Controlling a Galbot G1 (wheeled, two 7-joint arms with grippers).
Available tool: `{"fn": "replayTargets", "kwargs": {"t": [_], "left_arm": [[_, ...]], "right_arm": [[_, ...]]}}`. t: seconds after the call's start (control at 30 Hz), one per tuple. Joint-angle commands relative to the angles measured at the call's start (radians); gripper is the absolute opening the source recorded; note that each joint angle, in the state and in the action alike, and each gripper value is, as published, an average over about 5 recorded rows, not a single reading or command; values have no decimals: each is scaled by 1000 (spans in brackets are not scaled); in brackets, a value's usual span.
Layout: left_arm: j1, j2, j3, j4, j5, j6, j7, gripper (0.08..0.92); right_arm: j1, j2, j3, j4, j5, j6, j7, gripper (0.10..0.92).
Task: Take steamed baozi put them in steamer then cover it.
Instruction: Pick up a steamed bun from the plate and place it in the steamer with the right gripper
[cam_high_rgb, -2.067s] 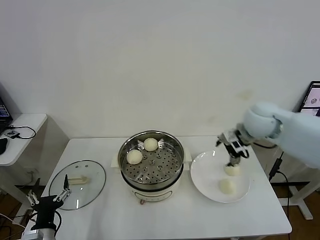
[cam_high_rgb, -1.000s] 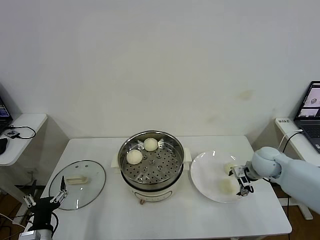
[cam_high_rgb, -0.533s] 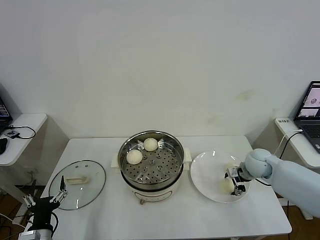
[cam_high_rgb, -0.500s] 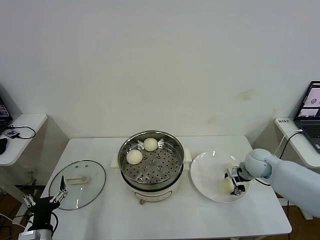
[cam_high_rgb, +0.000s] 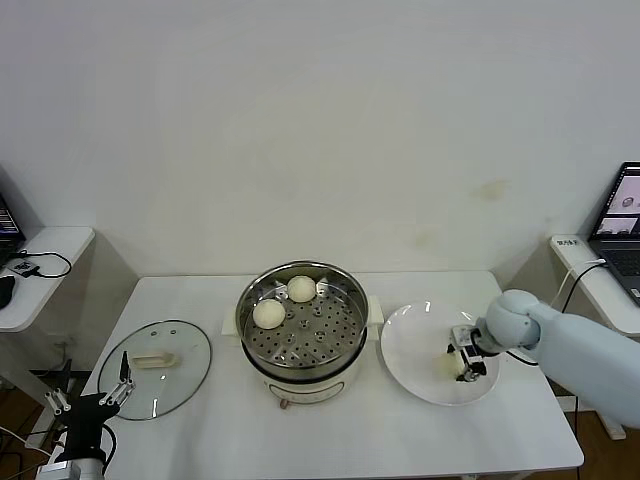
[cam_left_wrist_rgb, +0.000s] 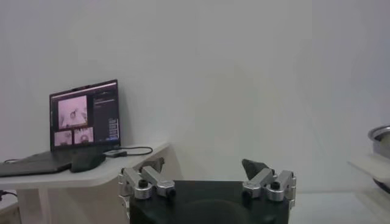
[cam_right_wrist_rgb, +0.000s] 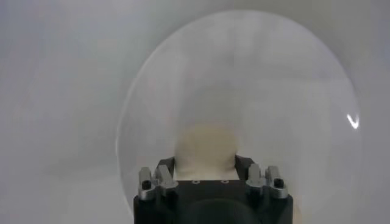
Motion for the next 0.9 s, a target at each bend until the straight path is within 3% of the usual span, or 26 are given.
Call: {"fn": "replayTargets", "kwargs": {"t": [0.03,0.47,0.9], "left_arm": [[-1,3,2,3,-2,-1,0,823],[-4,10,3,1,-7,-4,0,823],[-4,0,0,-6,-6,-3,0,823]], "right_arm": [[317,-6,-45,30,121,-16,-74,619],[736,252,-226,-2,312,-22,-56,619],[693,502,-353,29,410,50,17,627]]}}
